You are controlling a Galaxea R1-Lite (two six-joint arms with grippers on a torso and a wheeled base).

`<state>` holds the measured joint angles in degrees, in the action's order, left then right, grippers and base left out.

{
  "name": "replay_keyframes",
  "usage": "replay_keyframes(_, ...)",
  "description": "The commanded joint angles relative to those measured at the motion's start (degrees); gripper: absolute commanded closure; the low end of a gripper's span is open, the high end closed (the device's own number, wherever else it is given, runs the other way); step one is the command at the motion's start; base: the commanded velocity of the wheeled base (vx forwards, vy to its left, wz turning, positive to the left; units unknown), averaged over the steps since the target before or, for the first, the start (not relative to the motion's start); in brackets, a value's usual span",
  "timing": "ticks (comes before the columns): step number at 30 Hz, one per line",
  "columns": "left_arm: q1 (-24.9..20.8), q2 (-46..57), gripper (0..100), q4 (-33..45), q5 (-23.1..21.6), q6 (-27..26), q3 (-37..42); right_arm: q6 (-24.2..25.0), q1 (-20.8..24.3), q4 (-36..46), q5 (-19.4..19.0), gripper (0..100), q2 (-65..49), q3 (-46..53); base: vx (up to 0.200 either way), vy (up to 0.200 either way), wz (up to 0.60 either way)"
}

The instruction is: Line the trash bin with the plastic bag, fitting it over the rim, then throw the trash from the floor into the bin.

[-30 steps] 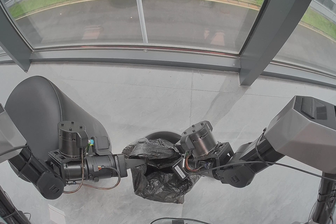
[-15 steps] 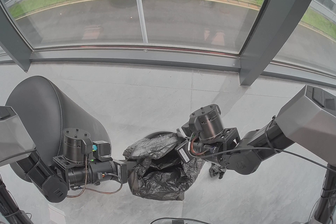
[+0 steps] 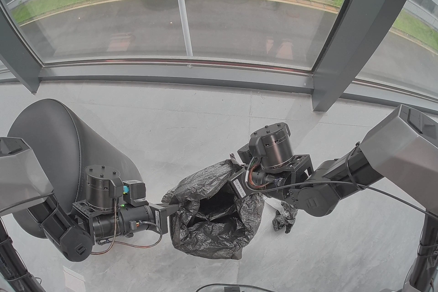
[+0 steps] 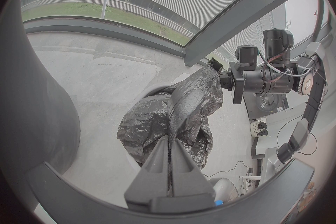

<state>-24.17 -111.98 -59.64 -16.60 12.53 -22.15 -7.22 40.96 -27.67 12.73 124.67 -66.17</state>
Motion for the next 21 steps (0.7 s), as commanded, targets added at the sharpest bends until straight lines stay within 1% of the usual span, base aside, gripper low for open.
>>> replay_keyframes(1, 0.1, -1.1, 100, 0.0, 0.1, 0.0, -1.5, -0.1, 0.0, -1.5, -0.1, 100, 1.8, -0.9, 0.0, 0.0, 0.0)
replay_keyframes(5, 1.8, -2.2, 100, 0.1, 0.1, 0.0, -3.5, -0.3, 0.0, -4.1, -0.1, 100, 3.0, -1.9, 0.0, 0.0, 0.0)
replay_keyframes(6, 1.8, -2.2, 100, 0.1, 0.1, 0.0, -3.5, -0.3, 0.0, -4.1, -0.1, 100, 3.0, -1.9, 0.0, 0.0, 0.0)
replay_keyframes(10, 5.1, -5.0, 100, 0.7, 0.0, -0.6, -7.5, -0.3, -0.2, -4.2, 0.2, 100, 5.8, -4.7, 0.0, 0.0, 0.0)
replay_keyframes(11, 5.2, -5.2, 100, 0.7, 0.0, -0.6, -7.6, -0.3, -0.2, -4.3, 0.3, 100, 5.8, -4.7, 0.0, 0.0, 0.0)
replay_keyframes(13, 6.5, -6.6, 100, 0.7, 0.0, -2.0, -8.9, -0.3, -0.2, -4.2, 0.3, 100, 6.5, -5.9, 0.0, 0.0, 0.0)
replay_keyframes(17, 7.5, -8.0, 100, 0.7, 0.4, -4.3, -9.9, -1.0, -0.9, -4.2, 0.5, 100, 8.2, -7.7, 0.0, 0.0, 0.0)
replay_keyframes(21, 7.7, -8.3, 100, 0.7, 0.8, -4.5, -10.4, -1.1, -1.2, -4.2, 0.5, 100, 9.3, -8.5, 0.0, 0.0, 0.0)
